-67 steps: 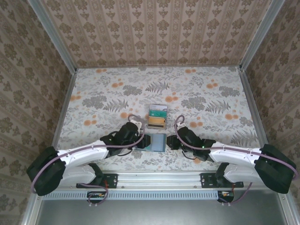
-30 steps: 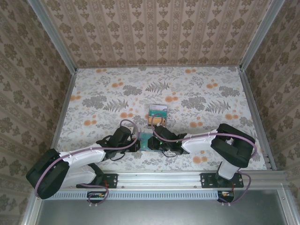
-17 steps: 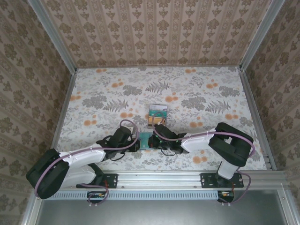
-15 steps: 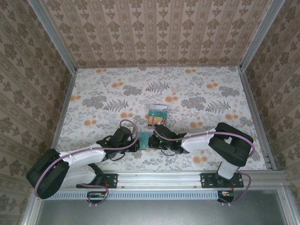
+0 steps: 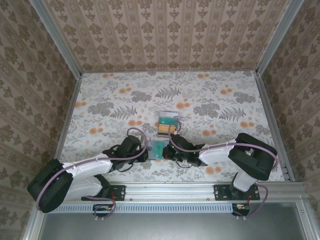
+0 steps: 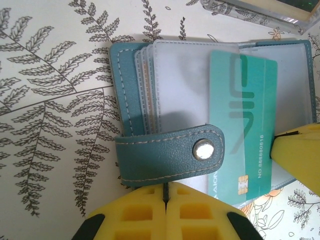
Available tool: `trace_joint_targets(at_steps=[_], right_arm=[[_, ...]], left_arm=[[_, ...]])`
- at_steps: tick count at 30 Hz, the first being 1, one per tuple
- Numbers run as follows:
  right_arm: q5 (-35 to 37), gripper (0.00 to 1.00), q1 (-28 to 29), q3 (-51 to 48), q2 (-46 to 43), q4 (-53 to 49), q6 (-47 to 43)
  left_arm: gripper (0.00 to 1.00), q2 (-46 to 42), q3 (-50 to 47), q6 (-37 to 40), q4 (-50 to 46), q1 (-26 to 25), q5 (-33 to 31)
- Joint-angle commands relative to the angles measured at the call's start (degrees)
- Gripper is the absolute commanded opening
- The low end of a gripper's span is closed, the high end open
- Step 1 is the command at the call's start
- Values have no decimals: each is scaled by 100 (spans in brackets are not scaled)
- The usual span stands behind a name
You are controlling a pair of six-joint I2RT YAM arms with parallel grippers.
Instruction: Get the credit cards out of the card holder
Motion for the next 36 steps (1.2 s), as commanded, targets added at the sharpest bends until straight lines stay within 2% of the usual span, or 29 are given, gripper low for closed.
trace_joint_targets(at_steps=[1, 2, 4, 11, 18, 25, 36], right_arm=[[80, 3, -36, -100, -95, -156, -33], [70, 10, -34, -74, -84, -156, -63], [32, 17, -36, -29, -28, -78, -113], [-34, 22, -35, 196, 229, 30, -244], [-20, 21, -67, 236, 372, 176, -240], [-11, 5, -165, 51, 307, 220, -146], [18, 5, -364, -551, -400, -19, -254]], left_arm=[[4, 11, 10, -38, -343, -32, -112], [4, 13, 15, -36, -350, -34, -109], [4, 22, 23, -18, -343, -41, -93], [4, 66, 41, 25, -341, -52, -58], [4, 66, 37, 28, -325, -61, -49], [4, 22, 32, 28, -376, -61, -77], [3, -13, 46, 35, -450, -62, -93]])
